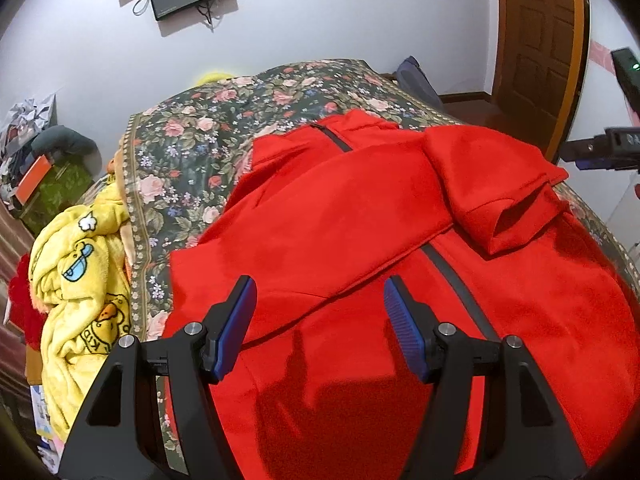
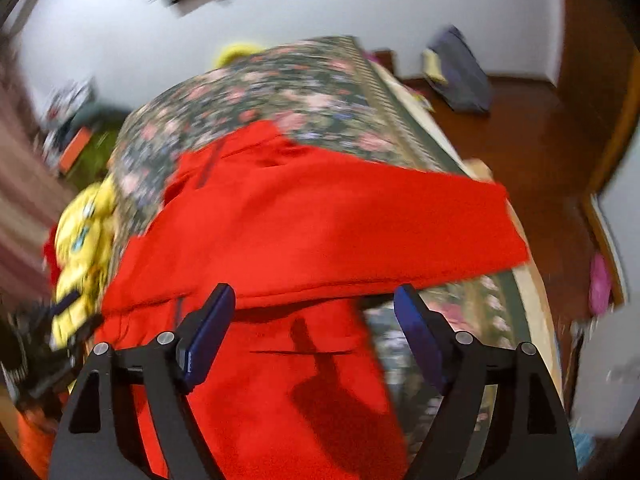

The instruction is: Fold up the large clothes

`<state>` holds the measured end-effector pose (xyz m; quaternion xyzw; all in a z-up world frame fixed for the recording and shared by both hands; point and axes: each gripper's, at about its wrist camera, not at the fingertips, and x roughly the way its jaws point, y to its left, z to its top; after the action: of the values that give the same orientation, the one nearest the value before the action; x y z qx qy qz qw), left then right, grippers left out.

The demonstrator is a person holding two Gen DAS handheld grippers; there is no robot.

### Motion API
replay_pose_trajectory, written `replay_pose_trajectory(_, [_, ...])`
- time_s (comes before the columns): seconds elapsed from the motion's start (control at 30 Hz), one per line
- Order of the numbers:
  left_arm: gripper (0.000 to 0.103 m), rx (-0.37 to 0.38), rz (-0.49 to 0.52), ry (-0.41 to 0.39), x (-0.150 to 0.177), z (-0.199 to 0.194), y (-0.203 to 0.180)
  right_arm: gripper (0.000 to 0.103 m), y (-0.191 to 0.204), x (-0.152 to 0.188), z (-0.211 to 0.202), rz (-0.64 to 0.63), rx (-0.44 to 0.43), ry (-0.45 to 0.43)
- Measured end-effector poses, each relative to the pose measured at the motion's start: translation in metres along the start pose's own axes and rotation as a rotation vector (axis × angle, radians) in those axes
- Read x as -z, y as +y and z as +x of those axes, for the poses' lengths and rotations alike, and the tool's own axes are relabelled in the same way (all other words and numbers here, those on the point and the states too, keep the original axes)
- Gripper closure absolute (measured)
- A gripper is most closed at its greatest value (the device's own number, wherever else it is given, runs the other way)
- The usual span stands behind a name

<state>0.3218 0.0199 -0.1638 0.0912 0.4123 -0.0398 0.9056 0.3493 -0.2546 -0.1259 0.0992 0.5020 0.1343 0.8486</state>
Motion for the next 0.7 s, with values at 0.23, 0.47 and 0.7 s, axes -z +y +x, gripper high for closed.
replay_pose_trajectory(0.23, [0.038,0.01,-0.013,0.029,0.002,0.01,-0.002,0.024,-0.064,-0.004,0.042,0.265,-0.026,0.073])
replay_pose_trajectory(0.47, [0.038,0.002,-0.04,0.053,0.004,0.018,0.005,0.024,-0.073,-0.019,0.06,0.339,-0.062,0.015])
replay_pose_trajectory(0.7, [0.038,-0.006,-0.082,0.065,0.009,0.025,0.016,0.066,-0.078,-0.036,0.074,0.308,0.059,-0.032])
